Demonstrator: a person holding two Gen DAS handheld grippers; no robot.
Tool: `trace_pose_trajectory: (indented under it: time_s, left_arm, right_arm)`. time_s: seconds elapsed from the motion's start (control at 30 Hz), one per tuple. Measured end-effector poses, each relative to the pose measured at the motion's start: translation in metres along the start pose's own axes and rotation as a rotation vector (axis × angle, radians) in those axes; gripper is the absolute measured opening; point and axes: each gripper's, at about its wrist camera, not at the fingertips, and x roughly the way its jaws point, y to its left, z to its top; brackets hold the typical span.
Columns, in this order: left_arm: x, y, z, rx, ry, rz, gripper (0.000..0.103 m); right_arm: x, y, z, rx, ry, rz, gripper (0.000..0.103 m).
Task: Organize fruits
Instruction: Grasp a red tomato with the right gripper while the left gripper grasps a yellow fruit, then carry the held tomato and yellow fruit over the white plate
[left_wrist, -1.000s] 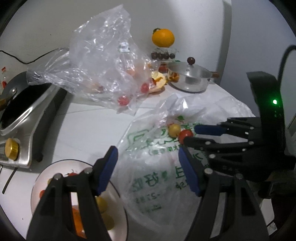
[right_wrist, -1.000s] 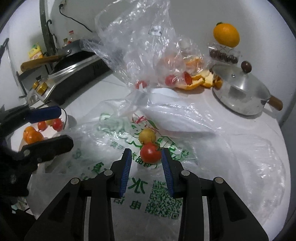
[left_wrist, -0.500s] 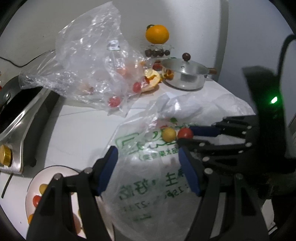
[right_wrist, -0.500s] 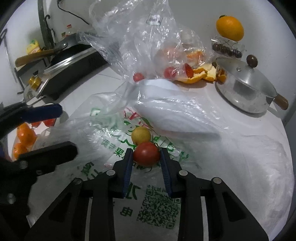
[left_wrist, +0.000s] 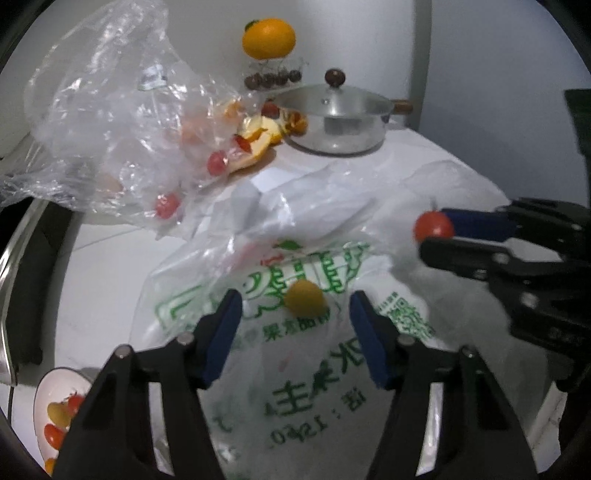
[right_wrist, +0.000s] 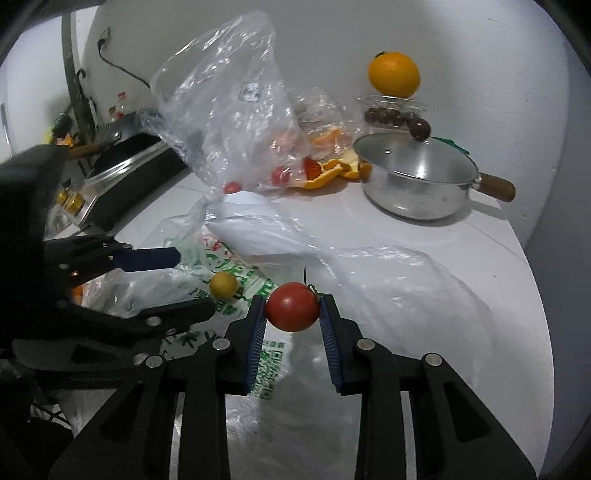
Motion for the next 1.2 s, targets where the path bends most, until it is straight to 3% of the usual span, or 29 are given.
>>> trace_pose_trajectory:
  time_s: [0.27,0.33,0.53,0.77,1.2]
  left_arm:
    - [0.027,-0.005,0.003,0.01,0.057,0.016,0.046]
    - [0.031,-0.007,0.004,0.019,0.06,0.009,0.031]
    - [0.029,-0.009,0.006,0.023,0.048,-0.001,0.026]
    - [-0.004,-0.004,-0.001,-0.002,0.001,-0.033,0.026]
    - [-0.083,0.033,-0.035,-0.056,-0.109,-0.018,0.026]
  right_arm:
    - [-0.005,-0.011,-0.006,0.018,-0.029,0.013,0.032]
    - [-0.004,-0.013,-0.007,0.022,-0.027,0.014,0.032]
    - [-0.006,-0.011,-0.007,0.014,-0.03,0.014,0.032]
    - [-0.018,0.003,-0.003,-0.009,-0.046,0.003,0.032]
    - [-0.041,0.07,0.011,-0.091,-0.081,0.023,0.032]
